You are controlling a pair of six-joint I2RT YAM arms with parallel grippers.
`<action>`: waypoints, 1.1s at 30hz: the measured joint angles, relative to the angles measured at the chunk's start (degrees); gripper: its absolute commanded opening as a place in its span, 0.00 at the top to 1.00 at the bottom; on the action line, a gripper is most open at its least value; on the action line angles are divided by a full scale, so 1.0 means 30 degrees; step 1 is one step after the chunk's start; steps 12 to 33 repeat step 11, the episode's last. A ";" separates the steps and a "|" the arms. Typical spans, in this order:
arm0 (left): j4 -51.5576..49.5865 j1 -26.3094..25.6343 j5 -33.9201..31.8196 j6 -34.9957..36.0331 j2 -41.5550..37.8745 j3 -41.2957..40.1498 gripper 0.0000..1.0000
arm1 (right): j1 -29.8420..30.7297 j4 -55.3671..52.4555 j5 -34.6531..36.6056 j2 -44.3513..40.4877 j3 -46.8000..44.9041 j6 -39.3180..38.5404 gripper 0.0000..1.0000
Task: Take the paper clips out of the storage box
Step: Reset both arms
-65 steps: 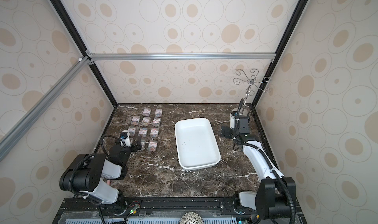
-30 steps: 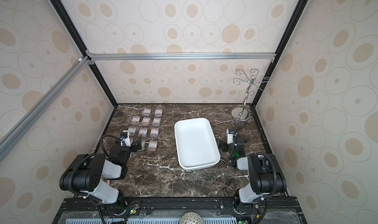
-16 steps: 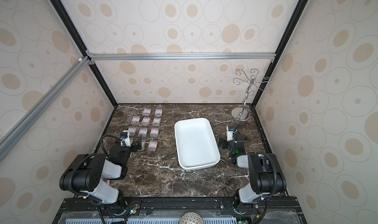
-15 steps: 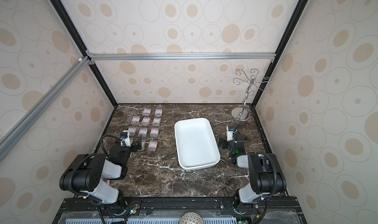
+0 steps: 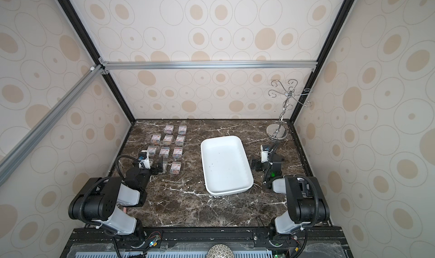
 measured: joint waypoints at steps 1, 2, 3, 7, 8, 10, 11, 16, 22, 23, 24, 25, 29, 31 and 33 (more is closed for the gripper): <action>0.0000 0.0000 0.0000 0.0000 0.0007 0.0000 0.00 | 0.0000 0.0000 0.0000 0.0000 0.0000 0.0000 0.00; 0.0000 0.0000 0.0000 0.0000 0.0007 0.0000 0.00 | 0.0000 0.0000 0.0000 0.0000 0.0000 0.0000 0.00; 0.0000 0.0000 0.0000 0.0000 0.0007 0.0000 0.00 | 0.0000 0.0000 -0.0007 0.0000 0.0000 0.0000 0.00; -0.0007 -0.0007 -0.0007 0.0000 0.0007 0.0022 0.00 | 0.0000 0.0000 0.0000 0.0000 0.0000 0.0000 0.00; -0.0015 -0.0022 -0.0029 0.0000 0.0007 0.0044 0.00 | 0.0000 0.0000 0.0000 0.0000 0.0000 0.0000 0.00; -0.0036 -0.0095 -0.0095 0.0007 0.0007 0.0146 0.00 | 0.0000 0.0000 0.0000 0.0000 0.0000 0.0000 0.00; -0.0029 -0.0109 -0.0124 0.0007 0.0007 0.0189 0.00 | 0.0000 0.0000 0.0000 0.0000 0.0000 0.0000 0.00; -0.0029 -0.0109 -0.0124 0.0007 0.0007 0.0189 0.00 | 0.0000 0.0000 0.0000 0.0000 0.0000 0.0000 0.00; -0.0029 -0.0109 -0.0124 0.0007 0.0007 0.0189 0.00 | 0.0000 0.0000 0.0000 0.0000 0.0000 0.0000 0.00; -0.0029 -0.0109 -0.0124 0.0007 0.0007 0.0189 0.00 | 0.0000 0.0000 0.0000 0.0000 0.0000 0.0000 0.00; -0.0029 -0.0109 -0.0124 0.0007 0.0007 0.0189 0.00 | 0.0000 0.0000 0.0000 0.0000 0.0000 0.0000 0.00; -0.0029 -0.0109 -0.0124 0.0007 0.0007 0.0189 0.00 | 0.0000 0.0000 0.0000 0.0000 0.0000 0.0000 0.00; -0.0029 -0.0109 -0.0124 0.0007 0.0007 0.0189 0.00 | 0.0000 0.0000 0.0000 0.0000 0.0000 0.0000 0.00; -0.0029 -0.0109 -0.0124 0.0007 0.0007 0.0189 0.00 | 0.0000 0.0000 0.0000 0.0000 0.0000 0.0000 0.00; -0.0029 -0.0109 -0.0124 0.0007 0.0007 0.0189 0.00 | 0.0000 0.0000 0.0000 0.0000 0.0000 0.0000 0.00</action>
